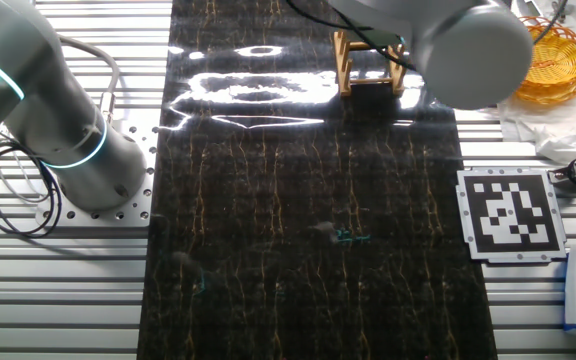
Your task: Put the dish on the dish rack
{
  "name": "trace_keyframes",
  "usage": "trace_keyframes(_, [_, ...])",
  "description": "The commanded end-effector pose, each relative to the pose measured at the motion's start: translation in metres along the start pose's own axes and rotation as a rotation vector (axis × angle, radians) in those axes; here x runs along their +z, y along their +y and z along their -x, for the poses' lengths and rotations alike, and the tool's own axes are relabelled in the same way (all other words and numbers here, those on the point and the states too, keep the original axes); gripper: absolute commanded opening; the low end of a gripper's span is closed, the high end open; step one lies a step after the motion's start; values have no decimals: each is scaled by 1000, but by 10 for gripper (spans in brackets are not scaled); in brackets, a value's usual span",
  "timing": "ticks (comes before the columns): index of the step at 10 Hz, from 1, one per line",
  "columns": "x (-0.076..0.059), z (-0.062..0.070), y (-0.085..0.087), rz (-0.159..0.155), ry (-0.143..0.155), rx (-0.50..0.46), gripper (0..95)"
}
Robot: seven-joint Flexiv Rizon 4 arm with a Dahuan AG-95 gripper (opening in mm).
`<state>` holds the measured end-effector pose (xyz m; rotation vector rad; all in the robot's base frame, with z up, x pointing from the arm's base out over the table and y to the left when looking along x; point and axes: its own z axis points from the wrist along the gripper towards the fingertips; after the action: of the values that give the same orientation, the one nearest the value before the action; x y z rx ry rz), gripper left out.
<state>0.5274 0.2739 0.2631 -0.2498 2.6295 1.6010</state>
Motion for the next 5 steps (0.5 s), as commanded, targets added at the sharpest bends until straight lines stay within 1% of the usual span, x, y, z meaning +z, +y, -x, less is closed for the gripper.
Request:
trace_keyframes(1, [0, -1, 0, 13, 1, -11, 0])
trace_keyframes(2, [0, -1, 0, 22, 0, -17, 0])
trace_keyframes(5, [1, -1, -2, 31, -5, -33, 0])
